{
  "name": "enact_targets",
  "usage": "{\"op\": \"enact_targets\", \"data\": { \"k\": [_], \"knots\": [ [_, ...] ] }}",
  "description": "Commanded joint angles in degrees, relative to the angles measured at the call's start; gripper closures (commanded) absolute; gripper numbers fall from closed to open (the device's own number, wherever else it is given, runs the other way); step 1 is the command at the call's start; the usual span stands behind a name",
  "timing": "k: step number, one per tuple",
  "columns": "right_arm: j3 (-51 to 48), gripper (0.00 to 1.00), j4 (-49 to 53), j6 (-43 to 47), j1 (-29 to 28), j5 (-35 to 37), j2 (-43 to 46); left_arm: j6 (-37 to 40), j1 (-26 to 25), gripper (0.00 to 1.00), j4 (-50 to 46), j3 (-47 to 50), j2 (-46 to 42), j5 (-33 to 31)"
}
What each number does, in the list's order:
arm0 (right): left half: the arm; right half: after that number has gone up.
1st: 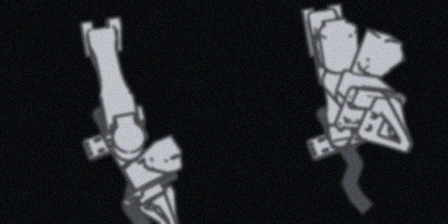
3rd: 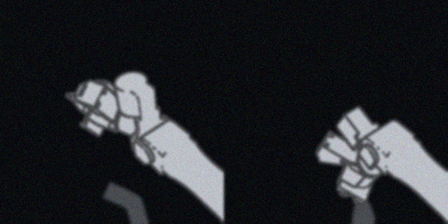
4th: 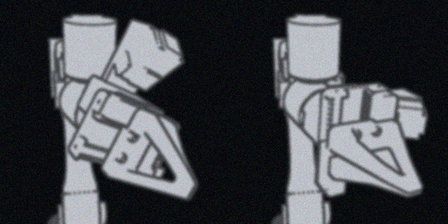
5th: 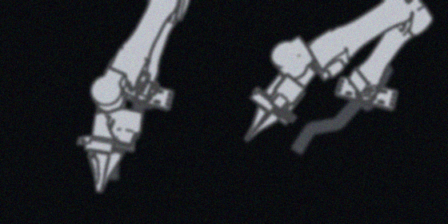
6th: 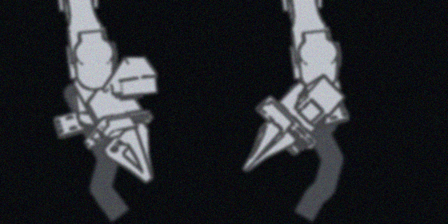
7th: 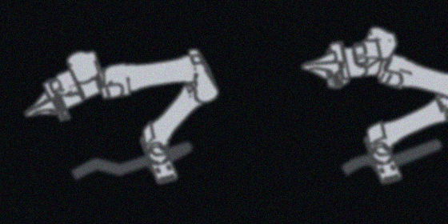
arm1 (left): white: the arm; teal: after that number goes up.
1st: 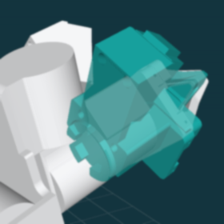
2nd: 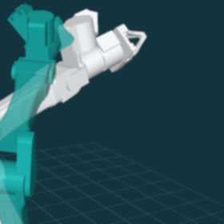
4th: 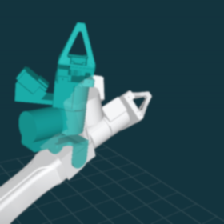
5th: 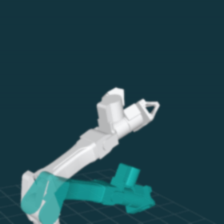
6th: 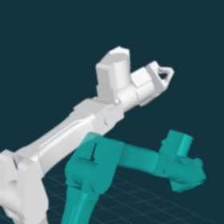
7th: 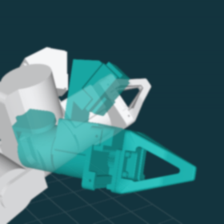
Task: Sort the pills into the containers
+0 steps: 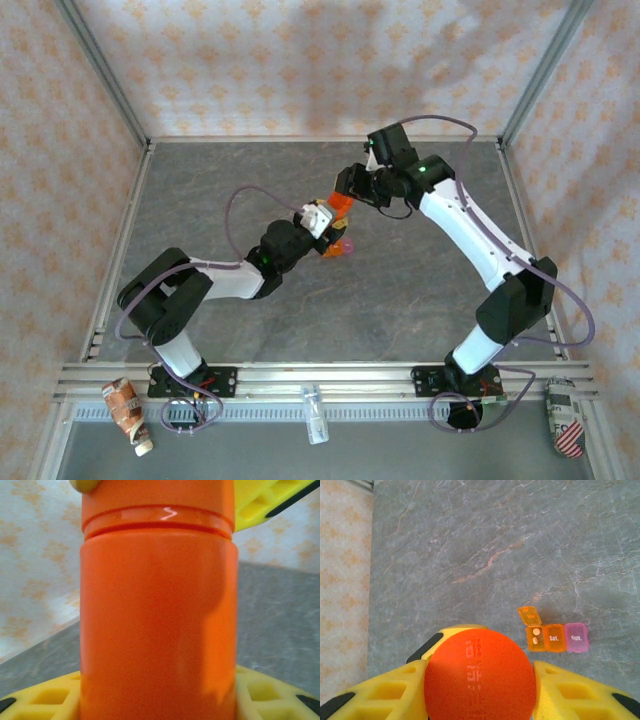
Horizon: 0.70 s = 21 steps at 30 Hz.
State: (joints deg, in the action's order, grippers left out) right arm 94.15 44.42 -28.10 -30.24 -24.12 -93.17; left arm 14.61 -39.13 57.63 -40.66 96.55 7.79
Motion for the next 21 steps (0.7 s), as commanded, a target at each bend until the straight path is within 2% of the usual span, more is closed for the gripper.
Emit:
{"op": "enact_targets", "data": {
  "k": [1, 7, 12, 15, 21],
  "knots": [
    [-2.31, 0.53, -1.36, -5.76, -3.78, -3.04, -2.96, 6.94, -3.57, 1.00, 13.12, -3.78, -0.29, -3.72],
    [0.99, 0.49, -0.07, -5.60, -3.40, -2.25, -3.56, 5.31, -3.66, 1.00, 13.19, -4.06, 0.80, -5.62],
    [4.21, 0.26, -0.37, -2.89, -0.22, -5.88, -0.82, 2.43, -2.96, 1.00, 12.31, -3.71, 0.46, -5.54],
    [5.01, 0.19, -0.62, -0.62, 1.64, -7.19, 2.89, 0.36, -2.06, 1.00, 10.93, -3.24, -0.33, -2.67],
    [5.78, 0.17, 1.89, 2.19, 3.85, -5.73, 7.43, -4.40, -0.10, 1.00, 7.46, -3.05, -1.73, 6.73]
  ]
}}
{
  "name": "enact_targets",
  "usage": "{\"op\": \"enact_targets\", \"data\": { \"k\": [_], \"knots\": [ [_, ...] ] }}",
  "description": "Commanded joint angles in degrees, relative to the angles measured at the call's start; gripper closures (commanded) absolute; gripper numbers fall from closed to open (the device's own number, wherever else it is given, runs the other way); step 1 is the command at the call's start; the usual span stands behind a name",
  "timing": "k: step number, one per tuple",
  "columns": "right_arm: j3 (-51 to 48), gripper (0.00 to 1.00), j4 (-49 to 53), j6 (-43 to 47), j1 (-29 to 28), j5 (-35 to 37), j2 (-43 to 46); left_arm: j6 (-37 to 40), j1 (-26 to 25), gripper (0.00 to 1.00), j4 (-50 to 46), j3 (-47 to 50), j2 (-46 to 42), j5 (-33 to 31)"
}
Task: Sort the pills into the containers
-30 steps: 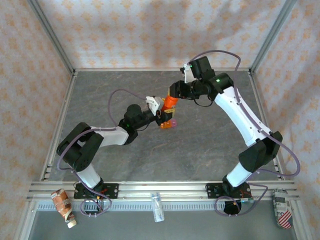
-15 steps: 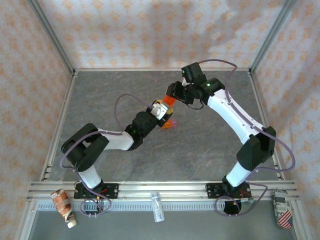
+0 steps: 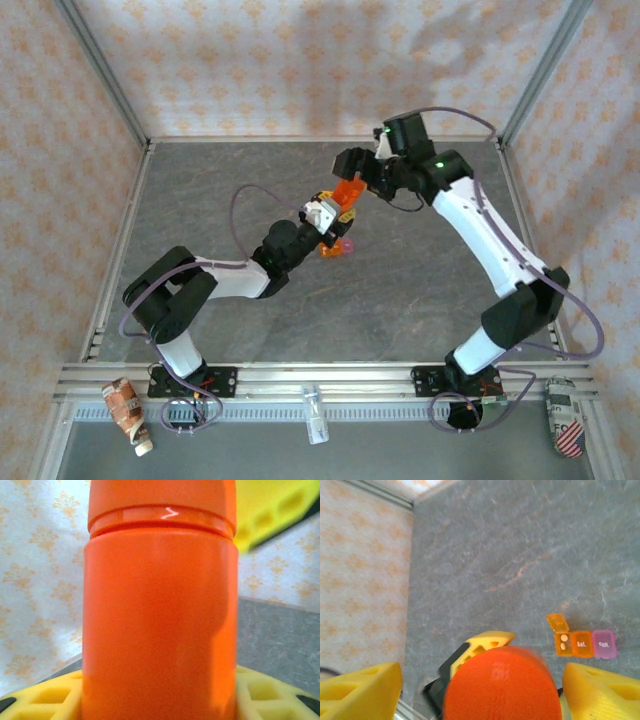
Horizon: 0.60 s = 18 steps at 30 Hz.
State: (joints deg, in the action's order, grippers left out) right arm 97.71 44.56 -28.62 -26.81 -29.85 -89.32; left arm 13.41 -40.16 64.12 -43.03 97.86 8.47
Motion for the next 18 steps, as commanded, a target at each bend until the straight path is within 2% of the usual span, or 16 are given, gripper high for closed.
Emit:
{"op": "enact_targets", "data": {
  "k": [1, 6, 10, 14, 18],
  "knots": [
    [2.22, 0.17, 2.33, 3.41, 0.65, 0.53, 3.93, -4.21, 1.41, 1.00, 0.52, -0.62, -3.34, 7.98],
    [2.08, 0.17, 4.49, 8.21, 1.19, 3.56, 5.30, -10.51, 4.51, 1.00, -0.76, -1.22, -3.92, 19.21],
    [3.30, 0.20, 7.04, 16.02, 1.17, 3.53, 5.21, -16.09, 6.82, 1.00, 2.19, -1.45, -3.32, 27.58],
    [4.45, 0.20, 8.69, 21.72, 1.19, 0.96, 4.77, -19.11, 7.90, 1.00, 3.62, -1.77, -2.68, 31.01],
    [6.65, 0.20, 9.92, 23.17, 1.12, -3.44, 2.71, -19.68, 7.95, 1.00, 3.70, -1.98, -2.38, 31.91]
  ]
}}
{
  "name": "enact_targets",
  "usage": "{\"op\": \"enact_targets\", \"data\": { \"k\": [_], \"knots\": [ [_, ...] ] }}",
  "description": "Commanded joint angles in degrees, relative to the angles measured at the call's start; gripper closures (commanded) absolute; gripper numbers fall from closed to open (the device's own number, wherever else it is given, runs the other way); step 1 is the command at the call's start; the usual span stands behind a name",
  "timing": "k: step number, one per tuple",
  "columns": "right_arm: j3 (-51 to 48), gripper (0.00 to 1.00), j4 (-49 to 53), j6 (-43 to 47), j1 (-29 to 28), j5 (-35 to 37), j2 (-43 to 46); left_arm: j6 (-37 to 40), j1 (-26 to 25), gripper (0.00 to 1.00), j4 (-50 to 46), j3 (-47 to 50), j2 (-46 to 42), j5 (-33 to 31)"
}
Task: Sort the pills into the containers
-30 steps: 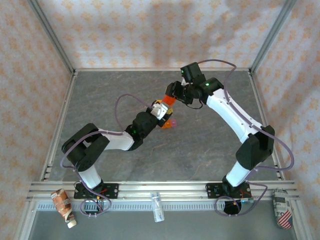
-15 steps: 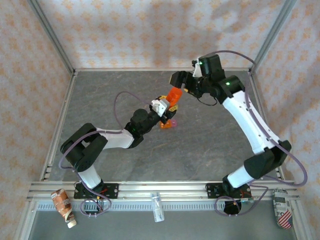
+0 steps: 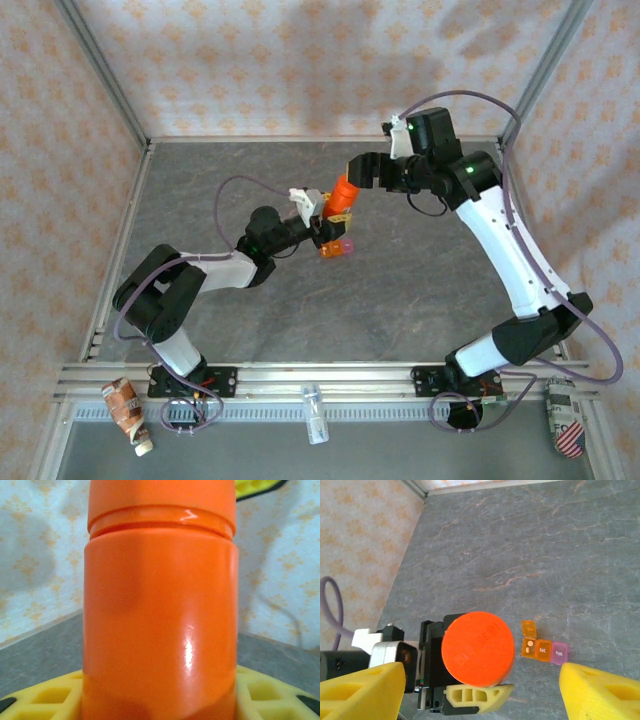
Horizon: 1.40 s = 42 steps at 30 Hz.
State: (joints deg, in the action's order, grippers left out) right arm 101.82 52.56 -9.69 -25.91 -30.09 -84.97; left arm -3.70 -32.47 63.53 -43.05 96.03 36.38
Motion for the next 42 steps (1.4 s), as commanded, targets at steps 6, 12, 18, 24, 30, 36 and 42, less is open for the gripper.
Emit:
{"op": "enact_targets", "data": {
  "k": [6, 12, 18, 24, 30, 36, 42],
  "knots": [
    [4.34, 0.23, 3.32, 5.26, 0.21, -6.16, -5.10, -3.59, 0.29, 1.00, 4.59, -2.56, 0.02, 5.03],
    [3.79, 0.25, 4.05, 6.11, 0.25, -7.09, -6.17, -3.67, 0.22, 1.00, 4.49, -2.72, -0.03, 5.41],
    [2.30, 0.32, 3.88, 6.11, 0.24, -7.16, -6.30, -3.58, 0.26, 1.00, 4.49, -2.91, 0.36, 5.20],
    [0.99, 0.42, 3.75, 5.97, 0.24, -8.22, -6.40, -3.81, 0.24, 1.00, 4.46, -3.42, 0.66, 5.27],
    [-1.54, 0.57, 1.88, 2.32, 0.22, -7.62, -6.32, -3.70, 0.24, 1.00, 4.59, -3.87, 0.59, 4.56],
    [-6.57, 0.65, -3.38, -8.74, -1.85, -2.70, -6.70, 0.31, -0.59, 1.00, 4.57, -2.98, -0.57, -2.55],
    [-8.43, 0.65, -6.50, -18.96, -6.79, 5.12, -9.39, 12.15, -4.86, 1.00, 3.06, -1.78, -1.81, -16.98]
  ]
}}
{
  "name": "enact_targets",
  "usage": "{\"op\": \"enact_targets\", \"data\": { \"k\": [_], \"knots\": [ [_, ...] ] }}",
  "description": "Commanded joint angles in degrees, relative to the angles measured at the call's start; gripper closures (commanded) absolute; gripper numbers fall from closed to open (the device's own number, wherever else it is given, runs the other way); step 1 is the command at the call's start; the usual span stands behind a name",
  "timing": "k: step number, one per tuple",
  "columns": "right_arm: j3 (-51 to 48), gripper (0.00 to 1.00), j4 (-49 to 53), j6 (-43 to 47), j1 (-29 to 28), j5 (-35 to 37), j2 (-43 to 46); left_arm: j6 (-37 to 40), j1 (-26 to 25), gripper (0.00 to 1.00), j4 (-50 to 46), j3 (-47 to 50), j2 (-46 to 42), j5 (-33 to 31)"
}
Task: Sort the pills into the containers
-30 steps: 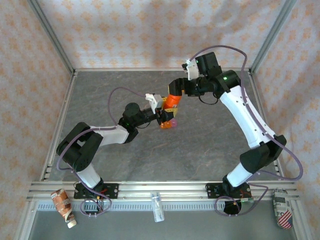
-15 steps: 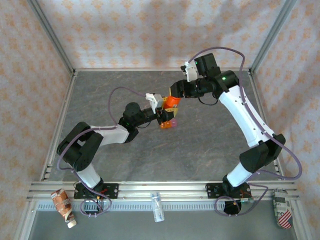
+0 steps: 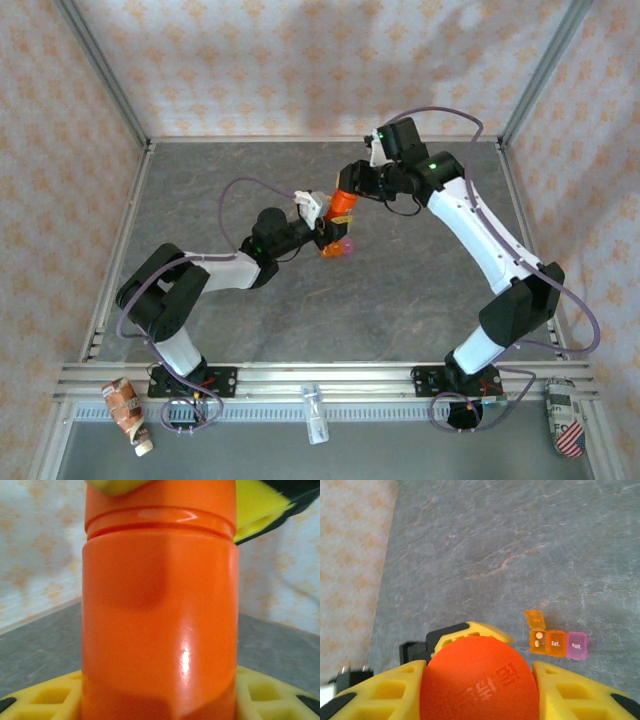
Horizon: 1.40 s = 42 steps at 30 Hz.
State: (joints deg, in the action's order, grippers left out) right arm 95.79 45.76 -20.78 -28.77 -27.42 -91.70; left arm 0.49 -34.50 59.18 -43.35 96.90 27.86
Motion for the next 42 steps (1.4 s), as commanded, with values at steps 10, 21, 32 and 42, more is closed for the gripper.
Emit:
{"op": "enact_targets", "data": {
  "k": [10, 21, 32, 42],
  "knots": [
    [-6.08, 0.64, -6.60, -17.46, -5.45, 6.28, -4.35, 16.60, -7.42, 1.00, 9.87, -1.45, 0.34, -24.76],
    [1.04, 0.26, -2.78, -12.59, -1.69, 4.00, -2.22, 9.53, -5.56, 1.00, 10.18, -1.08, 1.52, -23.65],
    [2.37, 0.19, 0.81, -3.10, 4.03, 1.70, 6.37, -2.89, 1.99, 1.00, 11.20, -0.05, 0.15, -2.35],
    [6.27, 0.21, 6.83, 15.91, 4.07, -5.02, 5.95, -11.39, 3.41, 1.00, 10.91, -2.52, 0.56, 15.28]
  ]
}}
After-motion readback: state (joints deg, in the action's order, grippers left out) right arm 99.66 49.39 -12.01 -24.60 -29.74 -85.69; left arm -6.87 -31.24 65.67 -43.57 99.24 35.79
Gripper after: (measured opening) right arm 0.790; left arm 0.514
